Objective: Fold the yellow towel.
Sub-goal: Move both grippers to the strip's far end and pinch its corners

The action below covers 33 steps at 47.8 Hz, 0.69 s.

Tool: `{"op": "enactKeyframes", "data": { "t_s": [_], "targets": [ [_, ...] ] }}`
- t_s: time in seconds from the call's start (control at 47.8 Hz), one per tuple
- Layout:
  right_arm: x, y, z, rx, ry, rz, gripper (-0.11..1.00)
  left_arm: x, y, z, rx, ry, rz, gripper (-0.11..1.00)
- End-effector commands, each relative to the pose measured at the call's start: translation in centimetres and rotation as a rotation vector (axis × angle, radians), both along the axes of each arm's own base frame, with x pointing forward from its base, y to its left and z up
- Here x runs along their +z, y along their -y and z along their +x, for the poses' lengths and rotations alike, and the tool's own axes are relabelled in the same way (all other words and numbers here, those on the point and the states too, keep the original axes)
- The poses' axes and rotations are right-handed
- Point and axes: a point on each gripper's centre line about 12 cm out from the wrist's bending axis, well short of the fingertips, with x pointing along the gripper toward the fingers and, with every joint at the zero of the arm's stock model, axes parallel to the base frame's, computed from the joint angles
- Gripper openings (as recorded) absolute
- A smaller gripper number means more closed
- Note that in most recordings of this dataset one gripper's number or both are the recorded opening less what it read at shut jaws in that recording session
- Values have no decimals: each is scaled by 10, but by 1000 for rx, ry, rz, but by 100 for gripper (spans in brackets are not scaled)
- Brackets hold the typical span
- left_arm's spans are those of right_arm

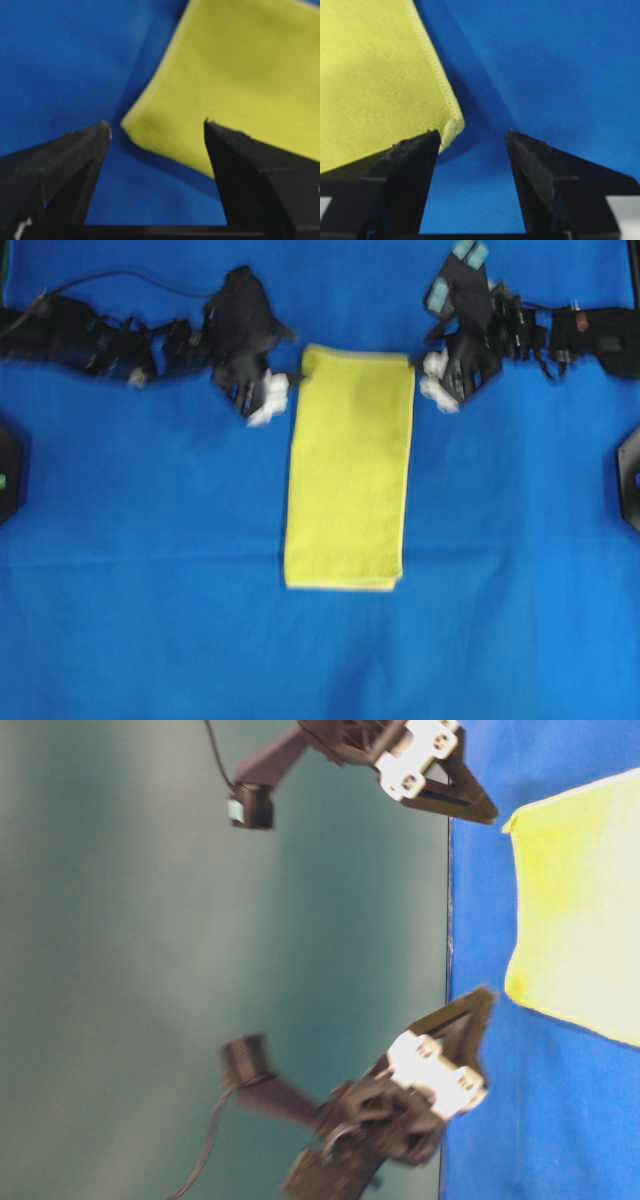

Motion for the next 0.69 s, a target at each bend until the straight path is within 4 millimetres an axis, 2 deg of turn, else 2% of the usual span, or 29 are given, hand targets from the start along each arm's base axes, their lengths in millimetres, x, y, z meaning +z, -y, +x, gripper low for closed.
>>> {"op": "enactKeyframes", "data": {
  "t_s": [0.0, 0.105, 0.398, 0.44, 0.524, 0.67],
  "targets": [
    [4, 4, 10, 9, 38, -12, 60, 2, -13, 9, 20, 28, 13, 73],
    [-3, 5, 13, 15, 42, -6, 60, -11, -19, 13, 31, 10, 7, 73],
    [-27, 7, 20, 22, 16, 19, 60, -26, -19, 13, 30, -27, -7, 70],
    [-27, 7, 19, 21, 13, 20, 59, -27, -19, 12, 30, -31, -9, 65],
    [-28, 7, 18, 22, 5, 20, 53, -30, -19, 9, 32, -54, -17, 46],
    [-30, 6, 15, 19, -24, 22, 15, -33, -20, 3, 39, -77, -25, 11]
  ]
}}
